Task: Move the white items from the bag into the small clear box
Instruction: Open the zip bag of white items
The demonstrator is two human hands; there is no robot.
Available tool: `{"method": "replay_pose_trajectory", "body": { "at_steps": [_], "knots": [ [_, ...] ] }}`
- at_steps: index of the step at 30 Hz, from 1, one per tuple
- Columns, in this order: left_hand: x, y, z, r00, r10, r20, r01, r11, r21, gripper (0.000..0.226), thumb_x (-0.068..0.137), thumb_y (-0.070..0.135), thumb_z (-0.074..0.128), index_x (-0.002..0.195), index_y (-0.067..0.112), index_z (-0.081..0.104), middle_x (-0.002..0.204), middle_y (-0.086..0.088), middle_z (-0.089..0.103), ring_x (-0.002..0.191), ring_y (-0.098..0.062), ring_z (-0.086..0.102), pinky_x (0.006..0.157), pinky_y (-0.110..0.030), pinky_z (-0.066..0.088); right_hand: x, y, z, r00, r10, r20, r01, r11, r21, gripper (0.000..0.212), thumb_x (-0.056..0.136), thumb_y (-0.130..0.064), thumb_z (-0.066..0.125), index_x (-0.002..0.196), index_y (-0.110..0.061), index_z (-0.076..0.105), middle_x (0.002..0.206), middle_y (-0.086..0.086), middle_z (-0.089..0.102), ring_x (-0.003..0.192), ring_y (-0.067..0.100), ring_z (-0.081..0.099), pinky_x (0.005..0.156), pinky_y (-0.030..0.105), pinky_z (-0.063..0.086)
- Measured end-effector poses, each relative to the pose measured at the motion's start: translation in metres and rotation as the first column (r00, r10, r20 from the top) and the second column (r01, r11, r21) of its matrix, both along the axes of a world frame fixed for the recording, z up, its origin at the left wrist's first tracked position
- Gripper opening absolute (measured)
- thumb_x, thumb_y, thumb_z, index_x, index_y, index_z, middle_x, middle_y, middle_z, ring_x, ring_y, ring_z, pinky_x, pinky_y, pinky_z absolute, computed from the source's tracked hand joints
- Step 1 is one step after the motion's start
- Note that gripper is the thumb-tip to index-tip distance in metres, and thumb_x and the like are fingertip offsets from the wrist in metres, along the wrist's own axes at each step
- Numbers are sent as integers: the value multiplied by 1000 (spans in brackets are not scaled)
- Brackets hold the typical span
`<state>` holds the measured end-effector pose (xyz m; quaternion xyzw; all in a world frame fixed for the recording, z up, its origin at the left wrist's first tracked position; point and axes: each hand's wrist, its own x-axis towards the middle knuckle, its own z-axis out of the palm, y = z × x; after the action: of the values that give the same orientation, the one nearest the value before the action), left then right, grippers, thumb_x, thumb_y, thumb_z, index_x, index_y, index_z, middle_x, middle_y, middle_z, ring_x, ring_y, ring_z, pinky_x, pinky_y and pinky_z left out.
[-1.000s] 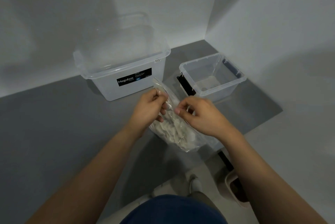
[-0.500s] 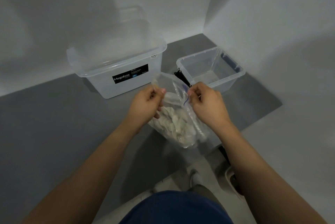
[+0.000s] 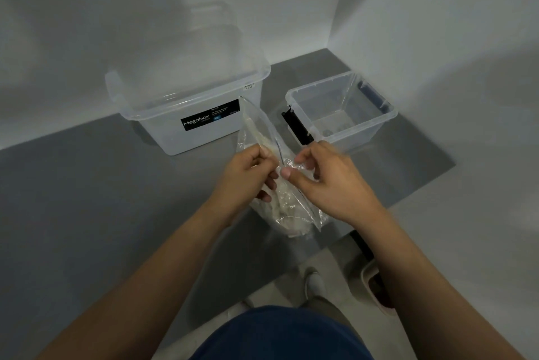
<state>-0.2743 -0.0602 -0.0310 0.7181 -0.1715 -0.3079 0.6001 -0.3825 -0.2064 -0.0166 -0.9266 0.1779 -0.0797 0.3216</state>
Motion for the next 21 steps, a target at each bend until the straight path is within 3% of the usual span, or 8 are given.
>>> {"method": "replay_pose_trajectory", "body": {
  "at_steps": [3, 6, 9, 12, 14, 18, 21],
  "knots": [
    [-3, 0, -2, 1000, -27, -9, 27, 999, 16, 18, 99, 18, 58, 90, 2, 61, 78, -12, 64, 69, -23, 62, 51, -30, 52, -4, 4, -6, 997, 65, -50, -65, 998, -7, 19, 99, -43, 59, 95, -27, 66, 91, -12, 62, 80, 5, 59, 72, 30, 51],
    [-7, -2, -5, 993, -88, -83, 94, 993, 69, 38, 100, 40, 60, 93, 2, 64, 76, -6, 66, 64, -20, 63, 49, -28, 49, -4, 12, -10, 997, 80, -4, -80, 996, -48, 16, 103, -25, 53, 95, -21, 66, 83, -9, 62, 75, 7, 58, 72, 37, 52],
    [-9, -3, -6, 997, -82, -16, 82, 995, 51, 37, 102, 33, 60, 90, -1, 64, 71, -9, 64, 59, -16, 60, 46, -28, 49, -3, 13, -9, 1000, 13, -13, -14, 995, -96, 18, 104, -30, 49, 95, -21, 62, 76, -7, 61, 72, 15, 59, 66, 42, 52],
    [-6, 2, -4, 995, -2, 100, -3, 999, 48, 35, 100, 23, 62, 82, -7, 58, 64, -10, 59, 53, -16, 56, 46, -27, 48, -2, 1, -3, 987, -161, 4, 160, 975, -152, 18, 104, -30, 46, 94, -21, 58, 75, -3, 62, 73, 26, 61, 64, 38, 47],
    [-5, 7, -3, 988, 26, 150, -37, 997, 68, 37, 98, 22, 64, 77, -7, 55, 60, -11, 58, 51, -19, 53, 47, -29, 48, -1, -4, 7, 976, -216, 39, 219, 968, -122, 17, 104, -29, 46, 94, -23, 59, 74, -5, 64, 72, 22, 61, 63, 33, 41],
    [-7, 13, 1, 984, 82, 157, -88, 996, 33, 40, 98, 21, 64, 76, -10, 52, 58, -11, 58, 50, -19, 54, 46, -28, 48, -4, 13, 25, 991, -124, 47, 120, 990, 78, 21, 101, -48, 53, 100, -30, 64, 82, -13, 67, 68, 3, 60, 59, 23, 40],
    [-8, 12, 2, 983, 132, 129, -130, 991, -21, 37, 100, 21, 61, 79, -9, 54, 59, -8, 59, 52, -17, 56, 47, -30, 48, -11, 25, 20, 999, -40, -26, 39, 999, -4, 36, 91, -63, 59, 106, -31, 63, 96, -17, 62, 81, 1, 58, 68, 22, 43]
  ]
}}
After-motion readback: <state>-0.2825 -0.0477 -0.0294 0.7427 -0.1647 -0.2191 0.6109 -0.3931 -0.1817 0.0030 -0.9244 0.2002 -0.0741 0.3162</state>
